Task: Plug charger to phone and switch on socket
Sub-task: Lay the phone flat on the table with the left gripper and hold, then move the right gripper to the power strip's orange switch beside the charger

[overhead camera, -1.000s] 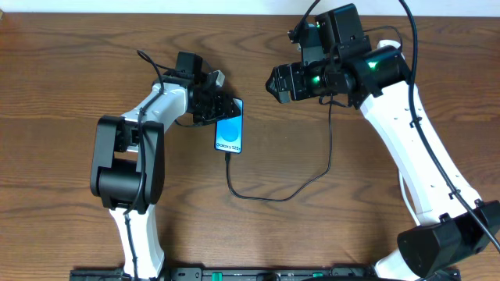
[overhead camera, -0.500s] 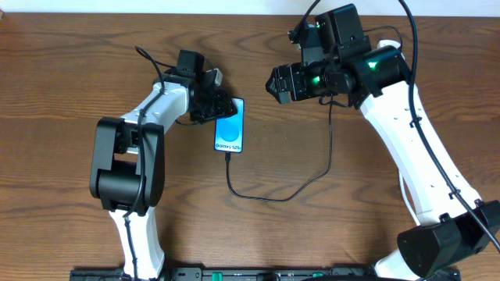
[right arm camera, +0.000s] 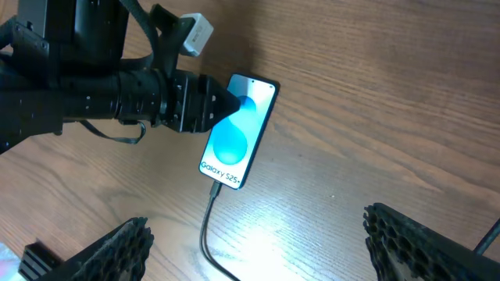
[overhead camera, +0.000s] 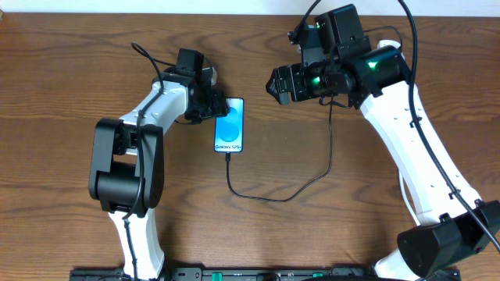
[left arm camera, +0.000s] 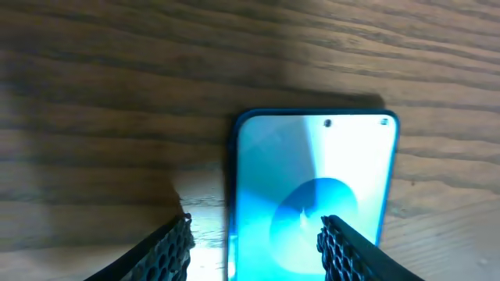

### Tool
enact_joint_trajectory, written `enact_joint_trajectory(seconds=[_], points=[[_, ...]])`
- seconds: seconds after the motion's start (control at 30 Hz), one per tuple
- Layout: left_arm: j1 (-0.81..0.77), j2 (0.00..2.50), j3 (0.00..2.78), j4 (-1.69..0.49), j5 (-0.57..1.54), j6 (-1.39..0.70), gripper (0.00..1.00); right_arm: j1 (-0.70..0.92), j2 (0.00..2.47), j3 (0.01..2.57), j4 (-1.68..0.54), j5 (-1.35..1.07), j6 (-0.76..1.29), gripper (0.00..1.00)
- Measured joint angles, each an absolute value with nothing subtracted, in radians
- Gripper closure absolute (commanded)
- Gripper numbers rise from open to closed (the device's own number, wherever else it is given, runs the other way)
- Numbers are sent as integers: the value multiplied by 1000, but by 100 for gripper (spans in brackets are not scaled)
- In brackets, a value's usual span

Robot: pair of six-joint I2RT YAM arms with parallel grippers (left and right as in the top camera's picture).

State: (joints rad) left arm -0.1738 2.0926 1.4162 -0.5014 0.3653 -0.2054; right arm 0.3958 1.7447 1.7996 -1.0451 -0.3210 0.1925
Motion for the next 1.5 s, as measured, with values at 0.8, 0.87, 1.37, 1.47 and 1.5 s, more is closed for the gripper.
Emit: enact_joint_trajectory(seconds=[0.8, 0.87, 1.37, 1.47, 1.5], points=[[-5, 1575, 1414, -701, 229, -183, 13, 223, 1629, 1800, -1061, -321, 176, 99], [-4, 1562, 1414, -702, 229, -180, 8, 166, 1594, 1800, -1079, -321, 178, 99], [-4, 1559, 1414, -704, 229, -183, 6, -213, 1607, 1800, -1125, -321, 178, 99], [-4, 1559, 1414, -704, 229, -183, 6, -262, 1654, 1800, -1122, -341, 178, 99], [-4, 1559, 1414, -704, 229, -183, 6, -273, 1670, 1800, -1120, -351, 178, 99]])
